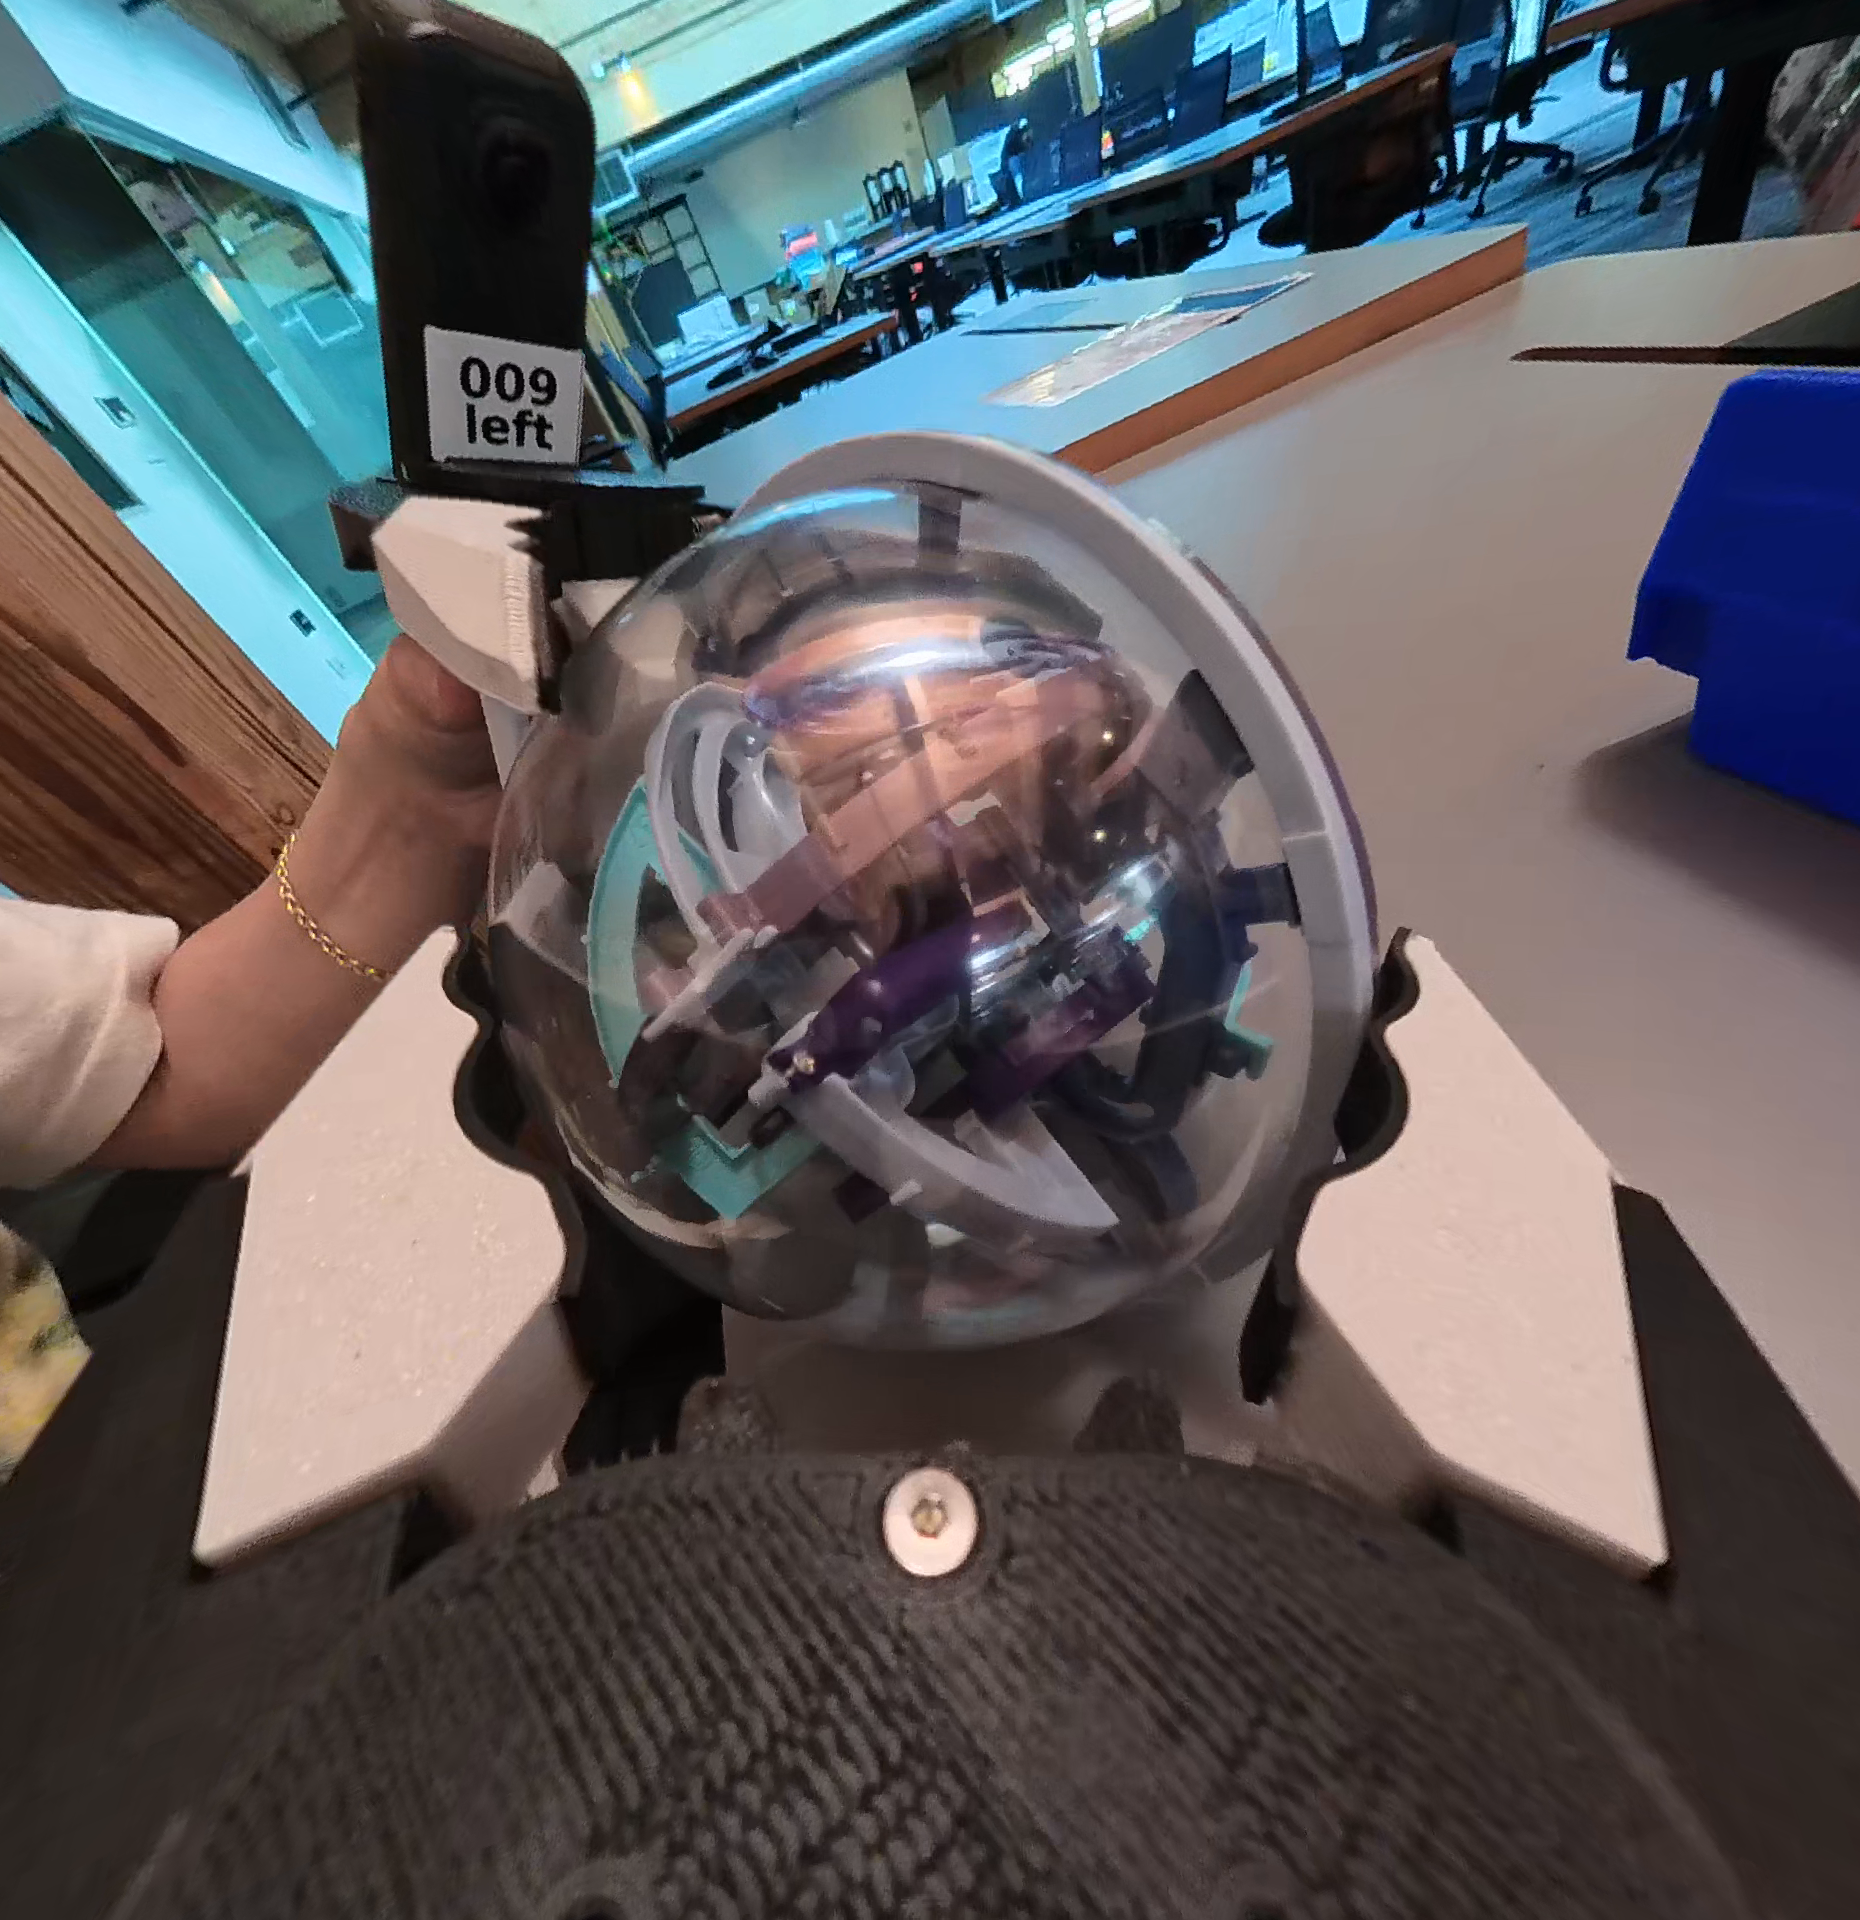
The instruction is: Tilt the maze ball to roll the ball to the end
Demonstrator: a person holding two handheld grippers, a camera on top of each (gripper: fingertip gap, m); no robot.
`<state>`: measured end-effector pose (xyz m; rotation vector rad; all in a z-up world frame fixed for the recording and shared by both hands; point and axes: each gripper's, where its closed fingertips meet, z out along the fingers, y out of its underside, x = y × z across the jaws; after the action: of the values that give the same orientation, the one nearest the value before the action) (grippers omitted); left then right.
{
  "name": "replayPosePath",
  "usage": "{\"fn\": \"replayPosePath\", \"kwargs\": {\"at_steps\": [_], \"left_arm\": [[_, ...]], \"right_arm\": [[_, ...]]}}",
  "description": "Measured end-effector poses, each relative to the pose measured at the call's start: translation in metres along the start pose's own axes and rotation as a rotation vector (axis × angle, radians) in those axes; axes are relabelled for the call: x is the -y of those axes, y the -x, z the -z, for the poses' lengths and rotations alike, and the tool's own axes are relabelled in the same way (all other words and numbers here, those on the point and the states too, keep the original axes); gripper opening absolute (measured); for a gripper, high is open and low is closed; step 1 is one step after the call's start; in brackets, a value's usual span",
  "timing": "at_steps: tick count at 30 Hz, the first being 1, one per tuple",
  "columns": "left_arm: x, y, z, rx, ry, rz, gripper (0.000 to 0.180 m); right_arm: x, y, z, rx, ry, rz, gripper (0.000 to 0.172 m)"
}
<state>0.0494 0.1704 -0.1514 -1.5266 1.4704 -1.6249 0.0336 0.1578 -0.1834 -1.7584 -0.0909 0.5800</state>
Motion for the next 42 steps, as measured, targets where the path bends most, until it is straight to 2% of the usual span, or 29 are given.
{"fn": "replayPosePath", "kwargs": {"at_steps": [4,8,11,14,17,20,23,27,33,42], "left_arm": [[0.0,-0.005,0.0,0.005,0.012,-0.044,0.123],[0.001,-0.006,-0.001,0.012,0.006,-0.059,0.121],[0.001,-0.005,-0.001,0.016,0.003,-0.058,0.121],[0.003,-0.003,-0.001,0.029,-0.005,-0.041,0.121],[0.01,-0.004,0.0,0.013,-0.057,-0.042,0.115],[0.017,-0.009,-0.001,-0.007,-0.136,-0.101,0.109],[0.009,-0.013,-0.007,-0.013,-0.1,-0.17,0.115],[0.011,-0.014,-0.008,-0.023,-0.131,-0.148,0.116],[0.021,-0.01,-0.001,-0.063,-0.205,-0.053,0.104],[0.008,-0.023,-0.002,-0.153,-0.13,-0.143,0.109]], "right_arm": [[0.0,0.003,0.003,0.005,0.024,0.062,0.157],[0.014,0.008,0.007,-0.045,-0.044,0.31,0.152],[0.009,0.008,0.005,-0.051,-0.038,0.385,0.158],[0.009,0.005,0.005,-0.038,-0.049,0.343,0.158],[0.005,-0.001,0.008,-0.004,-0.039,0.182,0.158],[0.004,-0.006,0.01,0.007,-0.05,0.094,0.158],[0.003,-0.01,0.013,0.014,-0.027,0.043,0.158],[0.001,-0.011,0.016,0.017,-0.007,0.027,0.157],[0.001,-0.011,0.016,0.02,-0.017,0.018,0.157],[0.005,-0.012,0.021,0.046,-0.067,0.082,0.157]]}}
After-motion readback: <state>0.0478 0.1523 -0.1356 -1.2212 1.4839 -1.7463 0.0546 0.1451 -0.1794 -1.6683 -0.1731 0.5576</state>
